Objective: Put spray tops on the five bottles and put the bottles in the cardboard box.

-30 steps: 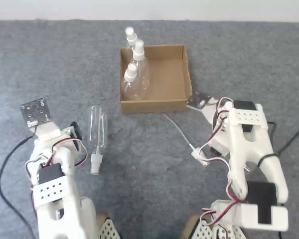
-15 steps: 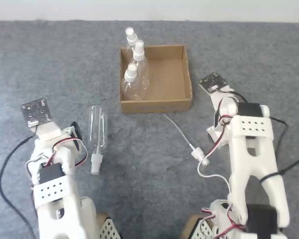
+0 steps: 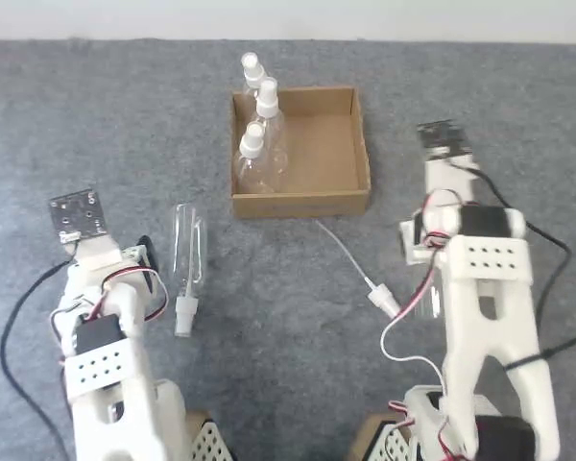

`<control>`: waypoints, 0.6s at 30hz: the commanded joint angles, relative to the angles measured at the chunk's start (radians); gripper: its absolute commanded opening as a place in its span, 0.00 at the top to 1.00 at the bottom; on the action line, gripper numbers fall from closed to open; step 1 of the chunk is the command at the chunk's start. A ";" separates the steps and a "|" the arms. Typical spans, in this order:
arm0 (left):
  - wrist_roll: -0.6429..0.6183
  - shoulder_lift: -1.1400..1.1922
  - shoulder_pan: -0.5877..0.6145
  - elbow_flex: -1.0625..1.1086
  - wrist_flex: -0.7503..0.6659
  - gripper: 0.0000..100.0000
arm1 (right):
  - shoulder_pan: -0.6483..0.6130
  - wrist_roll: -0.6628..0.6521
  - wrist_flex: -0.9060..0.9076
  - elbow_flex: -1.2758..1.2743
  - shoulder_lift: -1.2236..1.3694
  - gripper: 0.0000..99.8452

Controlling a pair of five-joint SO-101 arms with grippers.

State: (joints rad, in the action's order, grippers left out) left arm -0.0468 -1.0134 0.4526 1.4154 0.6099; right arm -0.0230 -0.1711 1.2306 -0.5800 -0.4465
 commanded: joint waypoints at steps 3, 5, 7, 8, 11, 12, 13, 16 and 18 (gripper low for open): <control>0.020 -0.017 -0.003 -0.024 0.017 0.81 | 0.104 0.044 -0.088 -0.084 -0.157 0.92; 0.021 -0.017 -0.003 -0.038 0.038 0.81 | 0.134 0.046 -0.113 -0.126 -0.203 0.92; 0.021 -0.017 -0.003 -0.076 0.089 0.81 | 0.168 0.046 -0.133 -0.158 -0.243 0.92; 0.021 -0.017 -0.003 -0.102 0.126 0.81 | 0.183 0.046 -0.142 -0.170 -0.259 0.92; 0.021 -0.017 -0.018 -0.182 0.236 0.81 | 0.231 0.054 -0.171 -0.204 -0.288 0.92; 0.021 -0.017 -0.032 -0.213 0.270 0.81 | 0.245 0.072 -0.182 -0.213 -0.295 0.92; 0.021 -0.017 -0.044 -0.243 0.302 0.81 | 0.259 0.086 -0.189 -0.219 -0.300 0.92; 0.023 -0.017 -0.074 -0.332 0.385 0.81 | 0.291 0.106 -0.196 -0.222 -0.303 0.92; 0.034 -0.017 -0.100 -0.384 0.437 0.81 | 0.302 0.109 -0.197 -0.222 -0.303 0.92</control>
State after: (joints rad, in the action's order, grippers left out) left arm -0.0315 -1.0134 0.3943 1.1776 0.9551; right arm 0.2424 -0.0821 1.0556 -0.8163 -0.7043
